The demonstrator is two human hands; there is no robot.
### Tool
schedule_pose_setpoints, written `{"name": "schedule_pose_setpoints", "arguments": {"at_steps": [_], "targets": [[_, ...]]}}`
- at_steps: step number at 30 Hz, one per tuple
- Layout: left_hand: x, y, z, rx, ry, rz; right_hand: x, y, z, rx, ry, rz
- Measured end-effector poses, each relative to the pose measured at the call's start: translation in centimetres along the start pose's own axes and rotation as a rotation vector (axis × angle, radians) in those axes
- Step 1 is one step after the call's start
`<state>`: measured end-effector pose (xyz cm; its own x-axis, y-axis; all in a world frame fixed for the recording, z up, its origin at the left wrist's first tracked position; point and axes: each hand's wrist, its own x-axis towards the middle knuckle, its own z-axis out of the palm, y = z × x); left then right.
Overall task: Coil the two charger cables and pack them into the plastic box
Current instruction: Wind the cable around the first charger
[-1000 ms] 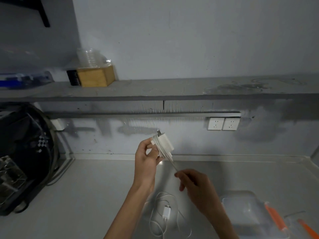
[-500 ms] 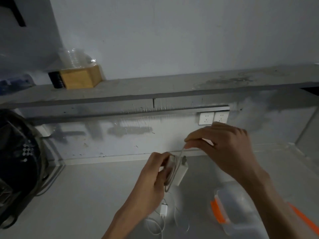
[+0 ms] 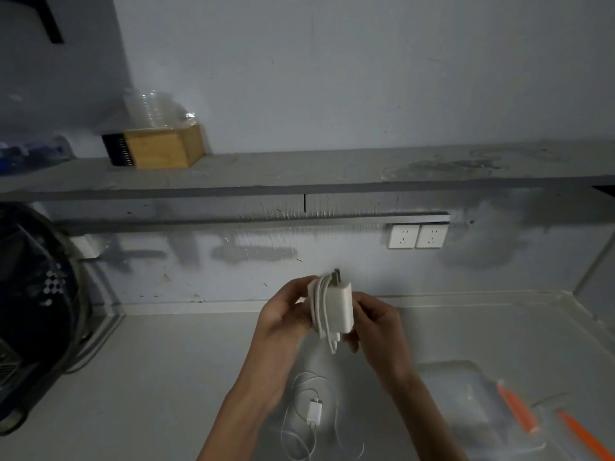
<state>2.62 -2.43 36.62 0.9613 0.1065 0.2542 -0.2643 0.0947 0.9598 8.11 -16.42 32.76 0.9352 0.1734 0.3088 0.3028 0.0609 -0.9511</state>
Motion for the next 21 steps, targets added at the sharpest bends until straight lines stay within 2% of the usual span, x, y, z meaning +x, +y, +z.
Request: {"name": "schedule_pose_setpoints", "arguments": {"at_steps": [5,6,8,14,17,21], "targets": [[1.7,-2.1,-0.6,-0.239,0.179,-0.06,-1.3,0.4,2.4,0.191,0.011,0.142],[1.9,-2.6,-0.6,-0.233,0.226,-0.046,-1.4,0.5,2.6,0.235,0.001,0.184],[2.0,-3.6,-0.7,-0.077,0.282,0.07,-1.6,0.9,2.7,0.338,-0.022,0.286],[0.2,-7.5,-1.5,0.511,0.089,0.518,-1.7,0.8,-0.4,0.659,-0.172,0.49],[-0.3,-8.3,-1.0,0.554,0.071,0.618,-1.8,0.5,-1.8,0.671,-0.185,0.536],[-0.9,-8.3,1.0,0.407,0.046,0.57,-2.4,-0.3,-2.2,0.563,-0.073,0.399]]}}
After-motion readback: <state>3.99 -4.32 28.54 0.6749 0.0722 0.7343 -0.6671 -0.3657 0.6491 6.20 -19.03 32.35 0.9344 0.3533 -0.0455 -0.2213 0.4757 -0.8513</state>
